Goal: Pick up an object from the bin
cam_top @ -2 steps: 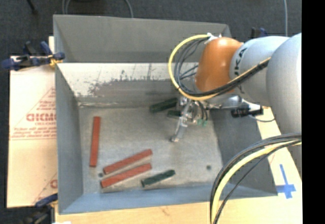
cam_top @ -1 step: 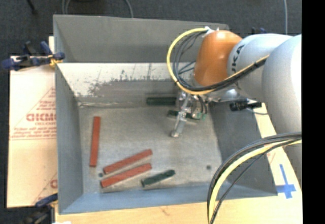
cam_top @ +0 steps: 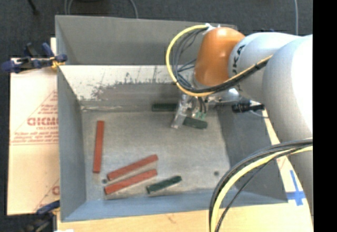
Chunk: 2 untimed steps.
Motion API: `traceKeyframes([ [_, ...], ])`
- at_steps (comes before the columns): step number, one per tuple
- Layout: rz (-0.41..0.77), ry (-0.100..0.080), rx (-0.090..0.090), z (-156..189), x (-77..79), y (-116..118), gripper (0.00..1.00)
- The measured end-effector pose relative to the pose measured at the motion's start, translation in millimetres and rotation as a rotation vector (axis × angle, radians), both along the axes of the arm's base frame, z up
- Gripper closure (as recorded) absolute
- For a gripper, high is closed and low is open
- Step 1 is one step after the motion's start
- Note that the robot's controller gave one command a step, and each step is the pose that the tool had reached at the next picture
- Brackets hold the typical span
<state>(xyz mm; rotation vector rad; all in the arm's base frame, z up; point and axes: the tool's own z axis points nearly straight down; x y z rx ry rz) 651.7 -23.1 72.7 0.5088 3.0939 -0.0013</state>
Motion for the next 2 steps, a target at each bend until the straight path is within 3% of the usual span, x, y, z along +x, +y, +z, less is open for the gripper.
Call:
traceKeyframes([
  [1,0.000,0.000,0.000,0,0.0,0,1.00],
  [2,0.072,0.007,0.000,46,-1.6,-5,1.00],
])
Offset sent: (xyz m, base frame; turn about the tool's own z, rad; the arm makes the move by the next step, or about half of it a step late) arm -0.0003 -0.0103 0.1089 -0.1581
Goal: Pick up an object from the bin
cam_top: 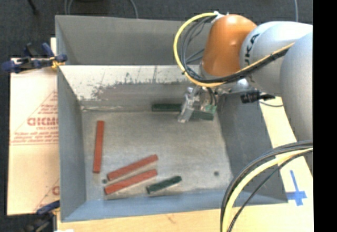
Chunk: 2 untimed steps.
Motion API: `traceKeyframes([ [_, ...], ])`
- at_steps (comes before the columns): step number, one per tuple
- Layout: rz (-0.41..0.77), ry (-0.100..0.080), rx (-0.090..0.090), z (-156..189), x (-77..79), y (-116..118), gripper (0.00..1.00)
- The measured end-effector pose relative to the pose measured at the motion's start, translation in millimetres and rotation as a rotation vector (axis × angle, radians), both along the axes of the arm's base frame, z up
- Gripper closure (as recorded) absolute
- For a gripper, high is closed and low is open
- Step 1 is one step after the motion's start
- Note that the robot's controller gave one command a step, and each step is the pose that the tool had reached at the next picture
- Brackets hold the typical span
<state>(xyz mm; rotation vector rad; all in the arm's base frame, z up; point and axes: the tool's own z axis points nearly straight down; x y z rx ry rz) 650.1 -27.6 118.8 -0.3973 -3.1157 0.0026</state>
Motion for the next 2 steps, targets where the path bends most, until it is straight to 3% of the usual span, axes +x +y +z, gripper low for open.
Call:
traceKeyframes([
  [1,-0.027,-0.001,0.001,66,-20.2,7,1.00],
  [2,-0.037,-0.011,0.001,108,-20.4,6,1.00],
])
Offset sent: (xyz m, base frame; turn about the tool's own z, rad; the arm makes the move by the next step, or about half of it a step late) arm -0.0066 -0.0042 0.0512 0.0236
